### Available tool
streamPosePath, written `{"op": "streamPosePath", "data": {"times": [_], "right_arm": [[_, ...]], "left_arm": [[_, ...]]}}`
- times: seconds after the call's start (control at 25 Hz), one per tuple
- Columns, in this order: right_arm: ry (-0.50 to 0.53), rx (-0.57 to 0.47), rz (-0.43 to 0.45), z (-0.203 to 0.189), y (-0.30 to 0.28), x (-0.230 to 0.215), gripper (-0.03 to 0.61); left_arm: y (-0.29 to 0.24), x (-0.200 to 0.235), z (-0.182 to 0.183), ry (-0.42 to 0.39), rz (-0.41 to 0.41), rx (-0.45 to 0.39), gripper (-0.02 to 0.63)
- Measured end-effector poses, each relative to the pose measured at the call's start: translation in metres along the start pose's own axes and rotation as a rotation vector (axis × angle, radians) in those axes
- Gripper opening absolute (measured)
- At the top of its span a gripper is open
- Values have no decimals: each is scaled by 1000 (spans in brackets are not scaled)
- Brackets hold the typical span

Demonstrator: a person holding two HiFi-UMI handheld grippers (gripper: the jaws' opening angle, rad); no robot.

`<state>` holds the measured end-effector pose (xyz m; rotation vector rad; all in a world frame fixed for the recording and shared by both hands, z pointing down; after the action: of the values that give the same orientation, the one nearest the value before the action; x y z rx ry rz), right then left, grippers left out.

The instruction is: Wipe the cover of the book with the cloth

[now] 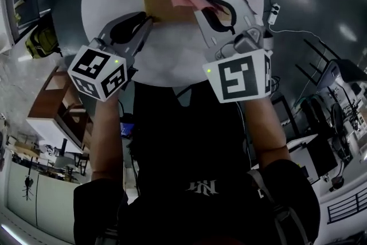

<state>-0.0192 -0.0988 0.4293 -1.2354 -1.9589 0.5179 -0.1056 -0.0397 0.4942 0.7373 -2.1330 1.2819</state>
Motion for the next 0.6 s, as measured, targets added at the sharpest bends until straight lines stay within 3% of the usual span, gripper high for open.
{"op": "streamPosePath", "data": {"times": [0.24, 0.44, 0.6], "right_arm": [[68, -68, 100, 41, -43, 37, 12], [74, -16, 183, 35, -66, 66, 12], [57, 1, 197, 31, -71, 69, 12]], "left_arm": [[2, 1, 1, 19, -16, -23, 63], [1, 2, 0, 32, -26, -32, 61], [1, 2, 0, 34, -27, -32, 61]]}}
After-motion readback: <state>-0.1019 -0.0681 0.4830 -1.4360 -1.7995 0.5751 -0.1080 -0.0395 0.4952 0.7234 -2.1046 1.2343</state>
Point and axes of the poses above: the fingertips, and each gripper's own axes: y backward along the fingers, x to its left, z out of its top, the point moved 1 cm from there along y, backward along the fingers, and after that the axes turned 15 degrees about y, right-handed, at the moved point
